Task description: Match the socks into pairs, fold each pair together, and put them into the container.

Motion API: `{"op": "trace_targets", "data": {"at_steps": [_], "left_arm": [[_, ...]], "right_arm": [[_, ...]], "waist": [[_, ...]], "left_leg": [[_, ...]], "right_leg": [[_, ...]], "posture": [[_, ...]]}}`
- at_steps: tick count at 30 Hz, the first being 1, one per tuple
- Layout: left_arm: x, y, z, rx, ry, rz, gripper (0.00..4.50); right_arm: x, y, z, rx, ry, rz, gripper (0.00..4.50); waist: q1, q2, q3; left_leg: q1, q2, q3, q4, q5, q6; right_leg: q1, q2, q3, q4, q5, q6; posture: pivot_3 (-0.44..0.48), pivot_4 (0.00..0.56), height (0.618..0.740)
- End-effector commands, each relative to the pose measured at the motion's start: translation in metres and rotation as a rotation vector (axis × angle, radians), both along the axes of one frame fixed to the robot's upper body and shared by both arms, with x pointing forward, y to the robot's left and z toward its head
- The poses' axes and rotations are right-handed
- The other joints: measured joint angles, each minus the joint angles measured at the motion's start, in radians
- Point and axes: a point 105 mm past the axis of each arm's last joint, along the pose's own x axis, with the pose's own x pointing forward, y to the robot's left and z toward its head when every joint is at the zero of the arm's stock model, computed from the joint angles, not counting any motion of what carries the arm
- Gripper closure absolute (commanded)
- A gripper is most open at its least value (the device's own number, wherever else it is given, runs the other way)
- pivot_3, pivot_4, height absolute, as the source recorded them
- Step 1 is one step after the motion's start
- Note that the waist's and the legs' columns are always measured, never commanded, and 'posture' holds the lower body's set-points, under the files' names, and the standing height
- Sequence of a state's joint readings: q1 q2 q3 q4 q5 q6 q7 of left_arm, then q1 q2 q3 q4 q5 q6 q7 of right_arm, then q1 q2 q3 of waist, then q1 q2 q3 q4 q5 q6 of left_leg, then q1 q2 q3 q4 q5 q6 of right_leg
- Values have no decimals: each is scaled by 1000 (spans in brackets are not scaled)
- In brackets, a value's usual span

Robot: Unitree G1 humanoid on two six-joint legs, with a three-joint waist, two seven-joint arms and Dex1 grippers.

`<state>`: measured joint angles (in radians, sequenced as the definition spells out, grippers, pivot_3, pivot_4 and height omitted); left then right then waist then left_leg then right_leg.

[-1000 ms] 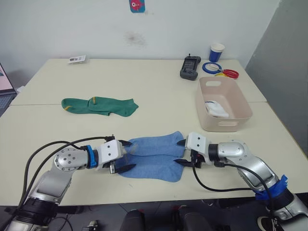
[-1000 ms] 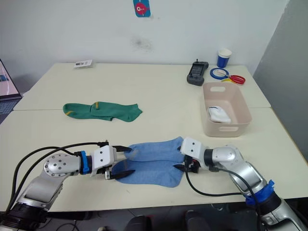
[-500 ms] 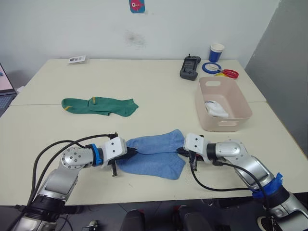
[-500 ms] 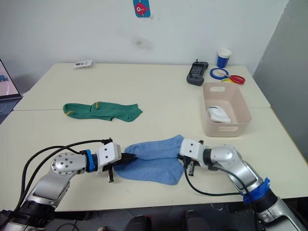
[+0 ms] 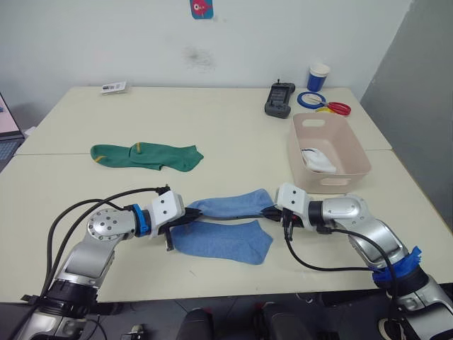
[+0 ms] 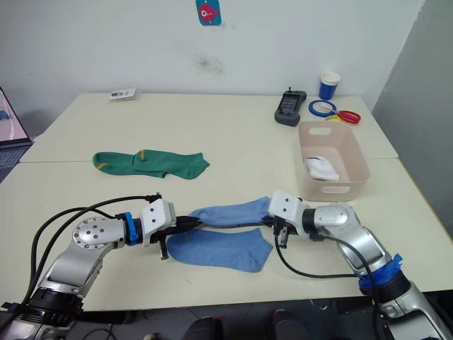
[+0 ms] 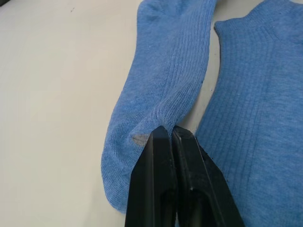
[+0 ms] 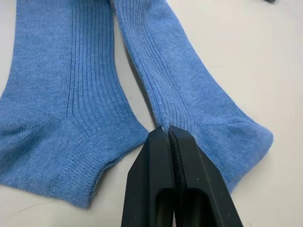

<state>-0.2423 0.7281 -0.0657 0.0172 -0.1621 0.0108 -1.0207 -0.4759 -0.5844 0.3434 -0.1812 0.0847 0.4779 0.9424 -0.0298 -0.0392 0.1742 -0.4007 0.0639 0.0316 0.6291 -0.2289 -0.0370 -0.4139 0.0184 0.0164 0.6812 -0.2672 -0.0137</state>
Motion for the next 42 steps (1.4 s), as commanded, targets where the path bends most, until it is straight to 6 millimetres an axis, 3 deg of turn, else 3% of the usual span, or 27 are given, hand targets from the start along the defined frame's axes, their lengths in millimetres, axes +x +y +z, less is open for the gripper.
{"op": "trace_targets", "data": {"at_steps": [1, 6, 11, 15, 20, 23, 28, 34, 42], "left_arm": [[5, 4, 30, -90, -42, 5, 4500], [-6, 6, 53, -147, 53, -43, 4500], [-36, 14, 69, -131, 247, -106, 4500], [-66, 15, 75, -118, 415, -140, 4500], [-87, 16, 60, -81, 519, -135, 4500], [-88, 14, 42, -58, 515, -99, 4500], [-75, 13, 29, -61, 476, -42, 4500], [-57, 12, 19, -44, 461, -22, 4500], [-39, 18, 11, -38, 466, 59, 4500]], "right_arm": [[-1, -1, 25, 40, -18, 18, 4486], [-18, -1, 48, 103, 140, 72, 4486], [-63, 4, 69, 159, 398, 219, 4486], [-92, 8, 72, 172, 559, 304, 4486], [-104, 13, 60, 189, 641, 303, 4486], [-98, 14, 37, 188, 680, 235, 4486], [-75, 9, 19, 167, 660, 158, 4486], [-39, 1, 13, 128, 600, 97, 4486], [-19, 5, 11, 120, 548, 75, 4486]], "waist": [[0, 0, 0], [-2, 0, 0], [-3, 0, 0], [-3, 0, 0], [-2, 0, 0], [-1, 0, 0], [-1, 0, 0], [0, 0, 0], [0, 0, 0]], "left_leg": [[0, 0, 0, 0, 0, 0], [0, 0, -1, 0, 0, 0], [0, 1, -1, 0, 0, 0], [1, 1, -2, 0, 0, 0], [1, 0, -2, 0, 0, 0], [1, 0, -2, 0, 0, 0], [1, 0, -1, 0, 0, 0], [0, 0, -2, 0, 0, 0], [-1, 1, -2, 0, 0, 0]], "right_leg": [[0, 0, 0, 0, 0, 0], [0, 0, 0, 0, 0, 0], [0, 0, -1, 0, 0, 0], [0, 0, -1, 0, 0, 0], [1, -1, -1, 0, 0, 0], [1, -1, -2, 0, 0, 0], [1, -1, -1, 0, 0, 0], [0, 1, -1, 0, 0, 0], [-1, 2, 0, 0, 0, -1]], "posture": [[0, 150, 740], [0, 150, 740], [0, 150, 740], [0, 150, 740], [0, 150, 740], [0, 150, 740], [0, 150, 740], [0, 150, 740], [0, 150, 740]]}}
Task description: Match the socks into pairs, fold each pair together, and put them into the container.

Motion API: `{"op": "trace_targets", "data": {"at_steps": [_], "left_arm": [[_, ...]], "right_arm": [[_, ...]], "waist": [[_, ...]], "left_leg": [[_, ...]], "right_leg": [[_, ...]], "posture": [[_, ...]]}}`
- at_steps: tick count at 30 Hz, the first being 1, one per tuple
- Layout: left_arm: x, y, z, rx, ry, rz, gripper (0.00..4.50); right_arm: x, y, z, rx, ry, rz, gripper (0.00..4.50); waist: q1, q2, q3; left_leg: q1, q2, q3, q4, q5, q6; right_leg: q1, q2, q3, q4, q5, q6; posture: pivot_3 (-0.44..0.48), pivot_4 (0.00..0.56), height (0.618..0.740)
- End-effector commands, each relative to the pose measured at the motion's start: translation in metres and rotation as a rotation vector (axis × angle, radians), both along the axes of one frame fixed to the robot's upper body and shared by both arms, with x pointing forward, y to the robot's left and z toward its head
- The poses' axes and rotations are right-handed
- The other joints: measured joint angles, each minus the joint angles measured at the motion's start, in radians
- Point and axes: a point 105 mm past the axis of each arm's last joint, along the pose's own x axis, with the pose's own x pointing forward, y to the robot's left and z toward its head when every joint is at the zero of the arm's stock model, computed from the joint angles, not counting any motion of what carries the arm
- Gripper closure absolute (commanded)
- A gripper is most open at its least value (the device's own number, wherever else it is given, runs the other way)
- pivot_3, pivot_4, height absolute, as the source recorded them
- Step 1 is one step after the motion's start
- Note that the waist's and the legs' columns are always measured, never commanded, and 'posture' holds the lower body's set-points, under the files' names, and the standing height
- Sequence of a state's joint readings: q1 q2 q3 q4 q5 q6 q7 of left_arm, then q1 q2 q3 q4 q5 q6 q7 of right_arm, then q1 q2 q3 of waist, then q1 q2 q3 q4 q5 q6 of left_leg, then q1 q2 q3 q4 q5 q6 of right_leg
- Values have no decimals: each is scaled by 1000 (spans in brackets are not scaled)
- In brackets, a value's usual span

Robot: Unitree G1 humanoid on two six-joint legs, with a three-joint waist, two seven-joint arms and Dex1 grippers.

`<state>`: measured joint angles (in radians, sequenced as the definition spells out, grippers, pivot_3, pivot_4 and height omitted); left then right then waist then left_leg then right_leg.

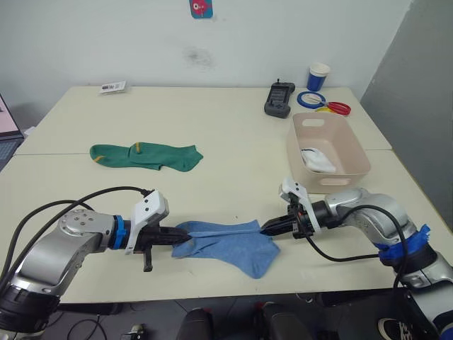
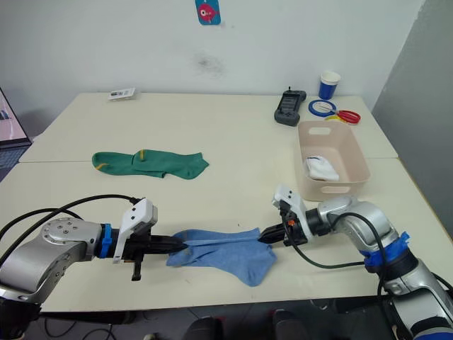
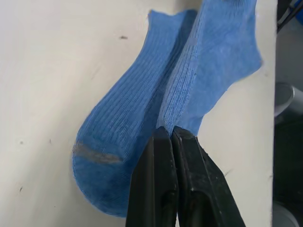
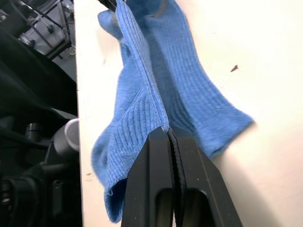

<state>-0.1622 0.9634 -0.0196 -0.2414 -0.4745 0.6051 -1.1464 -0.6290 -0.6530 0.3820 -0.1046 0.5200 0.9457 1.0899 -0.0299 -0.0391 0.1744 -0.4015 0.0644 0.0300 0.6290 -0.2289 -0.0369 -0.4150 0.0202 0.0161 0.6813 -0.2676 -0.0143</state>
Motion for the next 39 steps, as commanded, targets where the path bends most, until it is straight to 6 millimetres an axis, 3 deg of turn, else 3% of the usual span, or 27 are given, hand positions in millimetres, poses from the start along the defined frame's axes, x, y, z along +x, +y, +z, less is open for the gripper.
{"op": "trace_targets", "data": {"at_steps": [1, 14, 15, 18, 24, 25, 30, 33, 39], "left_arm": [[7, 4, 4, 5, -14, 38, 4500], [22, 6, -2, 21, 30, 82, 4500], [22, 6, -2, 23, 27, 80, 4299], [26, 6, -1, 7, 5, 88, 3647], [36, 23, 9, -40, -48, 214, 1729], [35, 25, 11, -53, -48, 218, 1484], [19, 38, 16, -82, -52, 234, 1484], [11, 36, 21, -125, -44, 224, 1484], [2, 26, 16, -119, -29, 196, 1484]], "right_arm": [[7, 4, 10, 15, -59, 7, 4486], [22, 7, 9, 5, -134, -16, 4486], [22, 7, 9, 7, -136, -19, 4500], [27, 6, 12, 19, -156, -50, 3855], [35, -14, 27, 61, -195, -166, 1753], [33, -17, 28, 66, -195, -172, 1740], [5, -31, 19, 47, -166, -164, 1740], [-9, -31, 11, 31, -147, -159, 1740], [-17, -25, -4, 19, -131, -191, 1740]], "waist": [[0, 0, 0], [-1, 0, 0], [-1, 0, 0], [0, 0, 0], [1, 0, 0], [1, 0, 0], [-1, 0, 0], [-1, 0, 0], [-3, 0, 0]], "left_leg": [[0, 0, 0, 0, 0, 0], [0, 0, 0, 0, 0, 0], [0, 0, 0, 0, 0, 0], [0, 0, 0, 0, 0, 0], [0, 0, 0, 0, 0, 0], [0, 0, 0, 0, 0, 0], [0, 0, 0, 0, 0, 0], [0, 0, 0, 0, 0, 0], [2, 0, 1, 0, 0, 0]], "right_leg": [[0, 0, 0, 0, 0, 0], [0, 2, 0, 0, 0, 0], [0, 2, 0, 1, 0, 0], [0, 2, 0, 1, 0, 0], [0, 1, 0, 1, 0, 0], [0, 1, 0, 1, 0, 0], [0, -1, 0, 1, 0, 0], [0, -2, 0, 1, 0, 0], [2, -2, 0, 0, 0, 0]], "posture": [[0, 150, 740], [0, 150, 740], [0, 150, 740], [0, 150, 740], [0, 150, 740], [0, 150, 740], [0, 150, 740], [0, 150, 740], [0, 150, 740]]}}
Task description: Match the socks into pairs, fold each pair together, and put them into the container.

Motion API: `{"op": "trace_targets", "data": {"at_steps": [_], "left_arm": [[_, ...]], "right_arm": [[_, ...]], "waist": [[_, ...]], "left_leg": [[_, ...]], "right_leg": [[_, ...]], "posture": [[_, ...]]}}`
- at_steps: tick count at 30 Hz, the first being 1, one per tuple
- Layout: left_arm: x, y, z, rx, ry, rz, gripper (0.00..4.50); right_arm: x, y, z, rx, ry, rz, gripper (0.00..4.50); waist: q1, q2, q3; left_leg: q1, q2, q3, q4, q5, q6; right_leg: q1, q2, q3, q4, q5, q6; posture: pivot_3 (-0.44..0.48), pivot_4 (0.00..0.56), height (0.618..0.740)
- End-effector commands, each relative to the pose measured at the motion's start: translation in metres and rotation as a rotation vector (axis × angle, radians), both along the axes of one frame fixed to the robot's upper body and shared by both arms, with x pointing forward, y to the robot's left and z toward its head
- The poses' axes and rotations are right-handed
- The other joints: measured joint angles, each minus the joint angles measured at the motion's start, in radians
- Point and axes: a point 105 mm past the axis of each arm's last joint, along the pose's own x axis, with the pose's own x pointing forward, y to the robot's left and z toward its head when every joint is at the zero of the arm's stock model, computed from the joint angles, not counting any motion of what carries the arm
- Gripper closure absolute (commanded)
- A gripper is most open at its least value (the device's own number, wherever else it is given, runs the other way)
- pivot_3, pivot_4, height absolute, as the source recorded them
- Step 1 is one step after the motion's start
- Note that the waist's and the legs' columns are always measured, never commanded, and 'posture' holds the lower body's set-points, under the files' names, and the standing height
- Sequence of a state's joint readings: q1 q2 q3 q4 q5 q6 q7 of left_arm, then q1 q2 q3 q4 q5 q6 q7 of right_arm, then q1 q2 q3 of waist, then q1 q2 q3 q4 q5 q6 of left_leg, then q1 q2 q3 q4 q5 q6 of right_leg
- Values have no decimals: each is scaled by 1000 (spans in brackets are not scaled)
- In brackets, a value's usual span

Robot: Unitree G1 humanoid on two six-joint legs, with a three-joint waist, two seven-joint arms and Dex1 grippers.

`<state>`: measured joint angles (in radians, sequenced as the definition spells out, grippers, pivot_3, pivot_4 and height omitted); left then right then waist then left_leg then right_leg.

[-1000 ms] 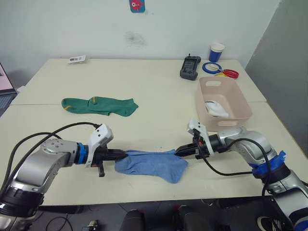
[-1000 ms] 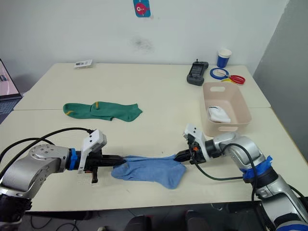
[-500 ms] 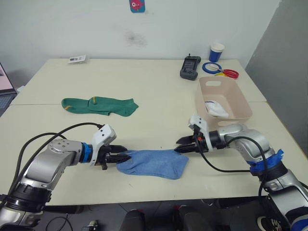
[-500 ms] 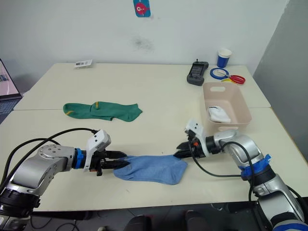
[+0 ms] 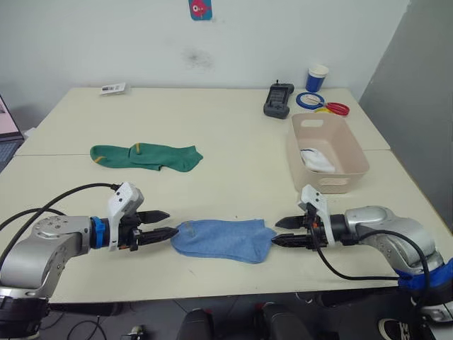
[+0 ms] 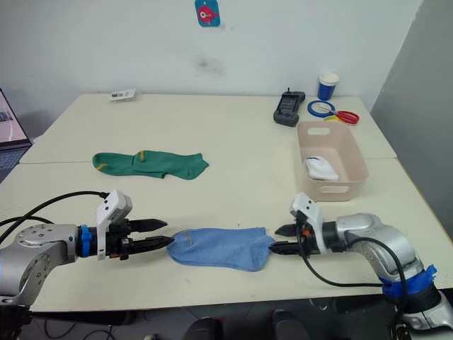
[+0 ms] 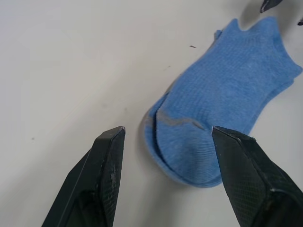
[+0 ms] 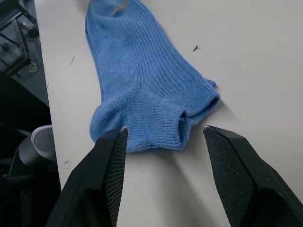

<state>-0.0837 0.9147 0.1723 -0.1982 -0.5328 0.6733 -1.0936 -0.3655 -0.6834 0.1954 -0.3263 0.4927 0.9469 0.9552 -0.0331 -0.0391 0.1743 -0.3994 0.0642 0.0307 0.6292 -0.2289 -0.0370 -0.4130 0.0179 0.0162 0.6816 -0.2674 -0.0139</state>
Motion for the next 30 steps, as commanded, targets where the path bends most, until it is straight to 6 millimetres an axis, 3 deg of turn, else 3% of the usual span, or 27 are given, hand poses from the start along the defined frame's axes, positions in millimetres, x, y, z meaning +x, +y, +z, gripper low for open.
{"op": "trace_targets", "data": {"at_steps": [1, 7, 8, 11, 16, 18, 26, 30], "left_arm": [[-5, -7, 7, -7, -25, -26, 1484], [-2, -7, -16, 90, -30, -20, 1484], [-1, -6, -19, 99, -34, -17, 1665], [0, -7, -23, 95, -33, -17, 2396], [-1, -5, -21, 77, -33, -11, 4050], [-2, -3, -19, 75, -32, -4, 4477], [-1, 6, -11, 44, -17, 58, 4477], [-3, 10, -11, 39, 10, 86, 4477]], "right_arm": [[-1, 4, 4, 10, -40, -9, 1740], [-3, 12, 1, 43, -18, -25, 1740], [-3, 12, 1, 46, -15, -25, 1918], [-4, 13, 1, 45, -11, -24, 2693], [-5, 13, 4, 56, -6, -26, 4483], [-6, 14, 5, 66, -3, -26, 4500], [-8, 23, 14, 127, 18, -17, 4500], [-8, 23, 8, 109, 29, -27, 4500]], "waist": [[0, 0, 0], [2, 0, 0], [2, 0, 0], [2, 0, 0], [2, 0, 0], [2, 0, 0], [1, 0, 0], [1, 0, 0]], "left_leg": [[0, 0, 0, 0, 0, 0], [-1, 0, -1, 0, 0, 0], [-1, 0, 0, 0, 0, 0], [-1, 0, 0, 0, 0, 0], [-1, 0, 0, 0, 0, 0], [-1, 0, 0, 0, 0, 0], [-1, 0, -1, 0, 0, 0], [-1, 0, -1, 0, 0, 0]], "right_leg": [[0, 0, 0, 0, 0, 0], [0, 0, 0, 0, 0, 0], [0, 0, 0, 0, 0, 0], [0, 0, 0, 0, 0, 0], [-1, 0, 0, 0, 0, 0], [0, 0, 0, 0, 0, 0], [0, 0, -1, 0, 0, 0], [0, 0, -1, 0, 0, 0]], "posture": [[0, 150, 740], [0, 150, 740], [0, 150, 740], [0, 150, 740], [0, 150, 740], [0, 150, 740], [0, 150, 740], [0, 150, 740]]}}
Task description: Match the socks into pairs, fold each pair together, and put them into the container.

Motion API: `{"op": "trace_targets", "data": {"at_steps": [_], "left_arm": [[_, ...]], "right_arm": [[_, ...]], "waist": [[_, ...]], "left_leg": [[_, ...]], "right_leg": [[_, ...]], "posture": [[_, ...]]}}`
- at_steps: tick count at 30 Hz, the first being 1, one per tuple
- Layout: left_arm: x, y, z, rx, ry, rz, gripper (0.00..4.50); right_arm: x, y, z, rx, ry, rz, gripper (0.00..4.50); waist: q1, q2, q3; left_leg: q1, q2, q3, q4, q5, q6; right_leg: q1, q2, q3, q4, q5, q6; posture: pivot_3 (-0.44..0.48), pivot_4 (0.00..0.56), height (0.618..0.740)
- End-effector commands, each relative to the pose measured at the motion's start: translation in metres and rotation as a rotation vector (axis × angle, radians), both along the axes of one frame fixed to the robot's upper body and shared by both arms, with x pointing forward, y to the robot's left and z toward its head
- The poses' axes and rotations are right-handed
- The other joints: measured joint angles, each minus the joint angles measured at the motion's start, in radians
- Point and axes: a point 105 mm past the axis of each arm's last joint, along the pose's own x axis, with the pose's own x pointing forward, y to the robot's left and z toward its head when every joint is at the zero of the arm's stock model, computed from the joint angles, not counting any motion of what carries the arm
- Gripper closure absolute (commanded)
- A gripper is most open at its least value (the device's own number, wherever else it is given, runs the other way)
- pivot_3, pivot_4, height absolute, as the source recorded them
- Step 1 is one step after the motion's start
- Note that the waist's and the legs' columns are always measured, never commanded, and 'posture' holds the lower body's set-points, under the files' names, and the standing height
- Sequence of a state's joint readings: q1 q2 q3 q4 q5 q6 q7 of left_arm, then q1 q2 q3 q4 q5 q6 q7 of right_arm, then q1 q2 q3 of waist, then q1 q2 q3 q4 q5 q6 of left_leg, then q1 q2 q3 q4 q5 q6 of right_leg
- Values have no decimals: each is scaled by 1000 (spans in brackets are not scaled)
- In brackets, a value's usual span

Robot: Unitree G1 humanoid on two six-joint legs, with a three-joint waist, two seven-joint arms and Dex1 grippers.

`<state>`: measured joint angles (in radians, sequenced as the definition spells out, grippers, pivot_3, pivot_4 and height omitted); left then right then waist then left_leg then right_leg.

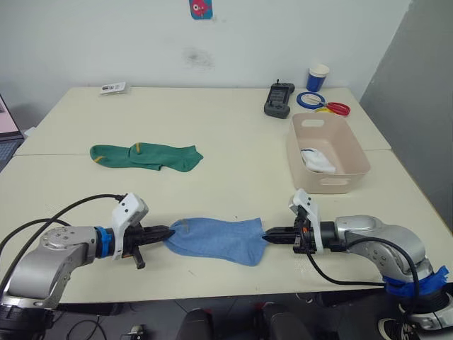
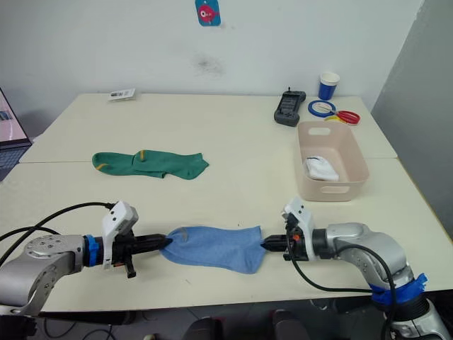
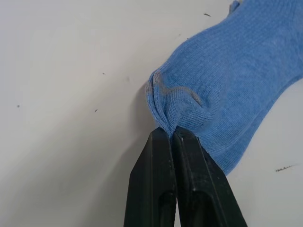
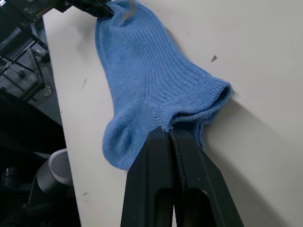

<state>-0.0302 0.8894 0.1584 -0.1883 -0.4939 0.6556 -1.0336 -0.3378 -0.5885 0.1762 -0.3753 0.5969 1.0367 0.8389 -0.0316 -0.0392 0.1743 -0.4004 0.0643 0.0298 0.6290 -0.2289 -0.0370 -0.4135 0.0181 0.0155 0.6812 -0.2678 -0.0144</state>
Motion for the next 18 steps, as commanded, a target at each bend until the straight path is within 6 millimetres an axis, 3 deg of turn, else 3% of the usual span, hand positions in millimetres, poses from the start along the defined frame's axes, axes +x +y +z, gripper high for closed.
{"op": "trace_targets", "data": {"at_steps": [1, 6, 7, 9, 13, 18], "left_arm": [[-1, 5, 8, 15, -11, 20, 4477], [-6, 4, 0, 23, 22, 22, 4477], [-6, 3, 0, 16, 21, 28, 4496], [-6, 4, 0, 7, 17, 39, 4500], [-5, 3, 6, -46, -2, 47, 4500], [-2, 11, 14, -114, 14, 115, 3140]], "right_arm": [[1, 2, 7, -1, -40, -3, 4500], [3, 0, -5, -52, -54, -32, 4500], [3, -1, -5, -52, -53, -33, 4277], [3, -4, -3, -47, -51, -41, 3809], [8, -10, 1, -24, -39, -86, 2429], [17, -11, 0, -11, -18, -155, 592]], "waist": [[0, 0, 0], [0, 0, 0], [0, 0, 0], [0, 0, 0], [0, 0, 0], [0, -1, 0]], "left_leg": [[0, 0, 0, 0, 0, 0], [0, 0, 0, 0, 0, 0], [0, 0, 0, 0, 0, 0], [0, 0, 0, 0, 0, 0], [0, 0, 0, 0, 0, 0], [0, 0, 0, 0, 0, 0]], "right_leg": [[0, 0, 0, 0, 0, 0], [0, 0, 0, 0, 0, 0], [0, 0, 0, 0, 0, 0], [0, 0, 0, 0, 0, 0], [0, 0, 0, 0, 0, 0], [0, 0, 0, 0, 0, 0]], "posture": [[0, 150, 740], [0, 150, 740], [0, 150, 740], [0, 150, 740], [0, 150, 740], [0, 150, 740]]}}
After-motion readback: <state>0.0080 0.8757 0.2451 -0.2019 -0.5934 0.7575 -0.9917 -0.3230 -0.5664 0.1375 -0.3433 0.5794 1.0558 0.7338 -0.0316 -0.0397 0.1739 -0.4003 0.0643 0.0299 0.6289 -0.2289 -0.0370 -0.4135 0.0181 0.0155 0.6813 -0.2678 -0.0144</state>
